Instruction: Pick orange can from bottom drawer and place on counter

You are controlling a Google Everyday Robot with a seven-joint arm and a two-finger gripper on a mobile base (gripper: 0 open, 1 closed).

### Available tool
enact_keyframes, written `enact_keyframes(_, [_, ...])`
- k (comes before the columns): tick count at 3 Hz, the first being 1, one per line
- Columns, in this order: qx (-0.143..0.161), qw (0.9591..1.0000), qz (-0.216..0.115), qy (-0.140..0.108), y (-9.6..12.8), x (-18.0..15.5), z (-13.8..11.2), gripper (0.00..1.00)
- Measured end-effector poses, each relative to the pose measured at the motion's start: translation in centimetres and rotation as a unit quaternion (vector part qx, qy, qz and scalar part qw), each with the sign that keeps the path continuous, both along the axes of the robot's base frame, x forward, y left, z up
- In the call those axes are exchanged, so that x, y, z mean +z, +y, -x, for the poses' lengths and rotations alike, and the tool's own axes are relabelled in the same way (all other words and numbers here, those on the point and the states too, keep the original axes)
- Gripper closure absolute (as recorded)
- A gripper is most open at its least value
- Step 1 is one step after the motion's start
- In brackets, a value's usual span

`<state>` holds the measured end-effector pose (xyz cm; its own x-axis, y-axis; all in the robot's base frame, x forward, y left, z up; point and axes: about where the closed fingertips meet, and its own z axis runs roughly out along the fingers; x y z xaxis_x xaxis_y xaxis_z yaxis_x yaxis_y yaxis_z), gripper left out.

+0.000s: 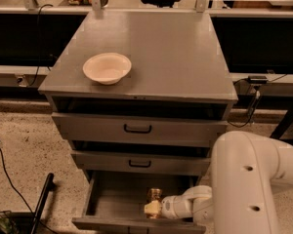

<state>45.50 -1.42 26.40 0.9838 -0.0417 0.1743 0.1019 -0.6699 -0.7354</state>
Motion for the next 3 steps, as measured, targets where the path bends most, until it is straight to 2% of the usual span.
enact_keyframes(1, [-0.002,0.9955,-0.09,-0.029,0.4,6.1,-1.0,1.0])
enact_keyframes(2, [0.002,0.9919,-0.123,-0.033,1.3,7.5,-0.9,1.0])
enact_keyframes(3, [0.008,0.9916,-0.125,-0.031,1.7,7.7,-0.8,1.0])
